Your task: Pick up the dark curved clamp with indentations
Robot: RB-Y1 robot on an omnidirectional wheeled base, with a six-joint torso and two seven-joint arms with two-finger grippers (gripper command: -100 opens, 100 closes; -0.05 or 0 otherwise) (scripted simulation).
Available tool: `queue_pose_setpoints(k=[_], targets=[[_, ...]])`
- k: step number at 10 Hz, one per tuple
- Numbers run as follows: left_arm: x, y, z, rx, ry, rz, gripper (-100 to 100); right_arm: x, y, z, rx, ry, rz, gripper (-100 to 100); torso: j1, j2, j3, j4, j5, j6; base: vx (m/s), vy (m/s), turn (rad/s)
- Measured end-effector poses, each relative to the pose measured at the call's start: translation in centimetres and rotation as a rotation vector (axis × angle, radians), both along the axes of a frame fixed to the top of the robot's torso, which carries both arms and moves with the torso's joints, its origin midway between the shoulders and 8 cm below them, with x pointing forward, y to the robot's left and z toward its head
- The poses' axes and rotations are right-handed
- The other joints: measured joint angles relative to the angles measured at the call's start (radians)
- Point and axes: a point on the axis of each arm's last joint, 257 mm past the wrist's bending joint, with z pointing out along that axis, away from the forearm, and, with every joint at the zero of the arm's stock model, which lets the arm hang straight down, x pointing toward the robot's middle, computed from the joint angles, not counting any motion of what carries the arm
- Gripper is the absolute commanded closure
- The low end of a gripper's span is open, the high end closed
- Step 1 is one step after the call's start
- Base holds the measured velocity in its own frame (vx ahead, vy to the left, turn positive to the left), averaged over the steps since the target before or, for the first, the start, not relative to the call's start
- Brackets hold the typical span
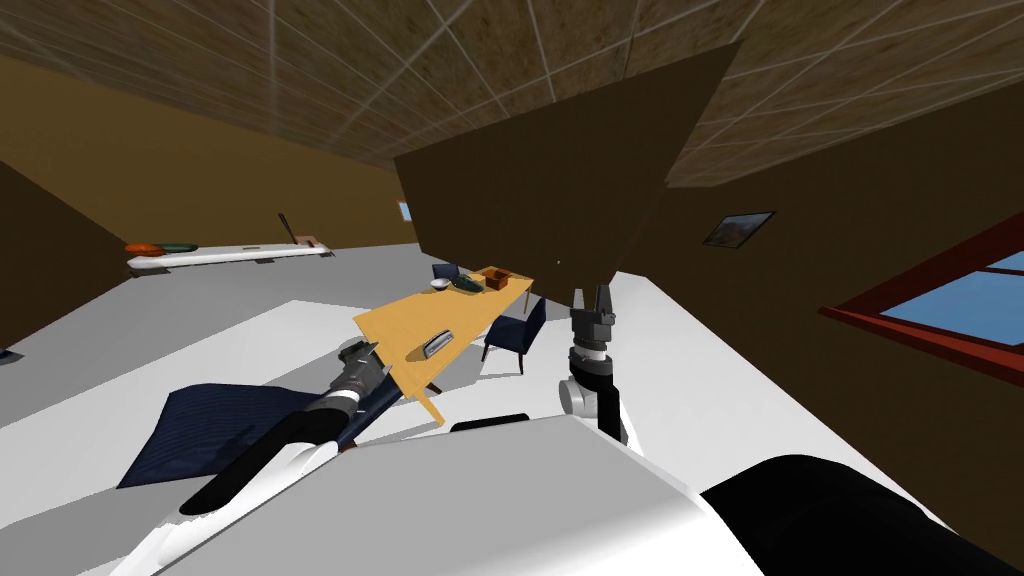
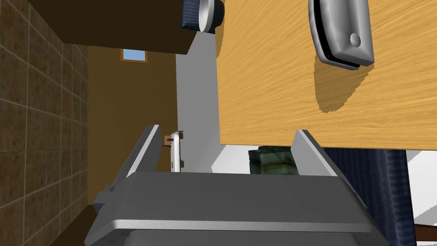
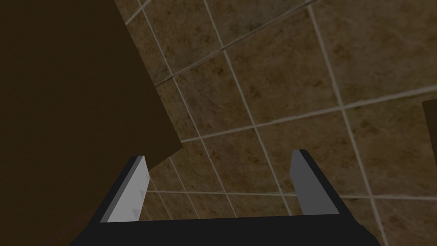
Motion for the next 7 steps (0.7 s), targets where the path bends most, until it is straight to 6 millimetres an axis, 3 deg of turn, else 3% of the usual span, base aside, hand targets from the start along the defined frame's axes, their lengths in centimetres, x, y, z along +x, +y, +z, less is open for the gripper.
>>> queue_pose_setpoints(k=[7], targets=[[-2.9,2.5,-5.5,-0.072,0.187,0.073,-100,0.0,0.0,0.0,0.000,0.000,0.000,0,0.002,0.000,0.000,0.000,0.000,0.000,0.035,-0.044,-0.035]])
